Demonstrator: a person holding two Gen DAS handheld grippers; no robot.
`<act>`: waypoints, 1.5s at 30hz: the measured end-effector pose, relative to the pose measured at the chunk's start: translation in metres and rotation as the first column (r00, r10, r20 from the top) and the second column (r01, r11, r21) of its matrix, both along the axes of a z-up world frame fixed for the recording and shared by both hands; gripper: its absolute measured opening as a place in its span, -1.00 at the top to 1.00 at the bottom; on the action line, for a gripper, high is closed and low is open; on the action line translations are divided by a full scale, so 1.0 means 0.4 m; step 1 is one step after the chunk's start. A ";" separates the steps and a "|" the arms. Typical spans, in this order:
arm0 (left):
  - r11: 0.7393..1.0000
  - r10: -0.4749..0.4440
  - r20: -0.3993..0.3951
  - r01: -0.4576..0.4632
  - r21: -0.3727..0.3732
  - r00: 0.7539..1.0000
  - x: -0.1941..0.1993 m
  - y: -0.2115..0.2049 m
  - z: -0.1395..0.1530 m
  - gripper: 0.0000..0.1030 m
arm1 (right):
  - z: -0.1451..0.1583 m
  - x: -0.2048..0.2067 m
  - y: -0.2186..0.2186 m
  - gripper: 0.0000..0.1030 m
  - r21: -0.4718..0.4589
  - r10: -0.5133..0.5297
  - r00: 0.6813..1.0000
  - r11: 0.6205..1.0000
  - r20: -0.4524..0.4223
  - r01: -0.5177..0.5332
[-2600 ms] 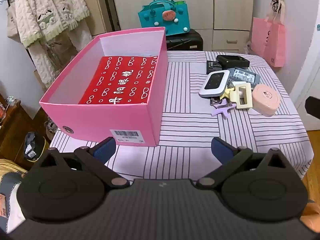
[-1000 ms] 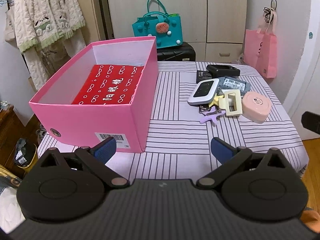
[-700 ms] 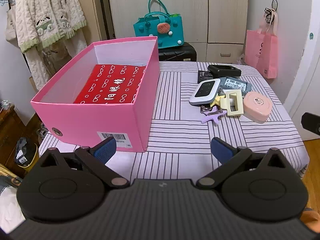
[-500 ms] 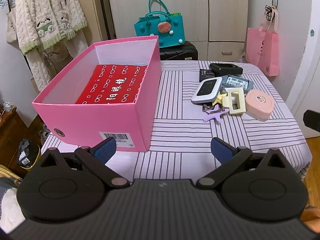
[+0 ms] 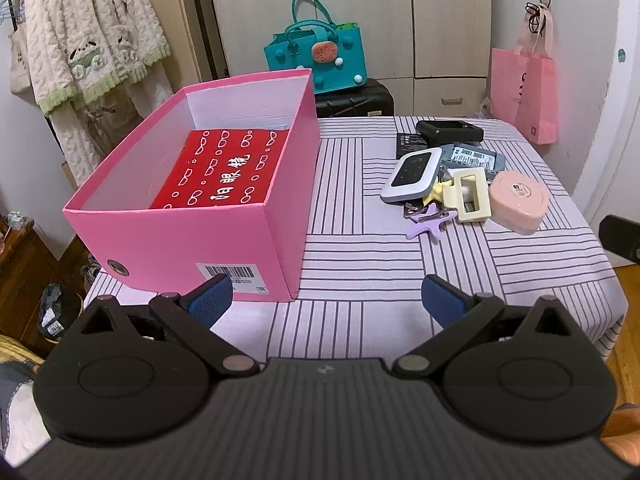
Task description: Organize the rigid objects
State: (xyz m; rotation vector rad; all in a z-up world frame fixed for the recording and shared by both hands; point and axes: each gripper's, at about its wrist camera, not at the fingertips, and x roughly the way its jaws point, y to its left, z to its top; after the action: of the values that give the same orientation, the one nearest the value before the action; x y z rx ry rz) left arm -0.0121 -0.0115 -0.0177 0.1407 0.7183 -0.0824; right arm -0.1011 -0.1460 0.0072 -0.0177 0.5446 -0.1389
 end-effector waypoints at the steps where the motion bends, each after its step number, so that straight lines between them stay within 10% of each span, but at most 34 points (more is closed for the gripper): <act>1: 1.000 -0.002 0.002 0.002 0.006 1.000 -0.001 -0.002 0.000 -0.99 | -0.002 0.001 0.002 -1.00 -0.005 0.002 1.000 1.000 0.000 -0.002; 19: 0.998 -0.050 -0.009 0.050 -0.040 0.999 0.003 0.006 -0.002 -0.95 | -0.011 0.016 0.001 -1.00 -0.005 0.007 1.000 1.000 -0.007 -0.007; 25: 0.998 -0.030 0.049 0.033 -0.059 0.998 0.002 0.041 -0.007 -0.95 | -0.039 0.012 -0.026 -1.00 0.054 0.042 0.990 0.997 0.133 -0.049; 45: 0.983 -0.186 0.000 0.186 0.004 0.983 0.138 0.250 0.168 -0.93 | -0.124 0.227 -0.097 -0.95 0.039 0.197 0.977 0.980 -0.086 -0.195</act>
State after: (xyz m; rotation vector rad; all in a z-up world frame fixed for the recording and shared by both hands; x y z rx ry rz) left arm 0.0430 0.0885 0.0496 0.2118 0.7037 -0.2596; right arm -0.0104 -0.1847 -0.0426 -0.0483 0.6312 0.0632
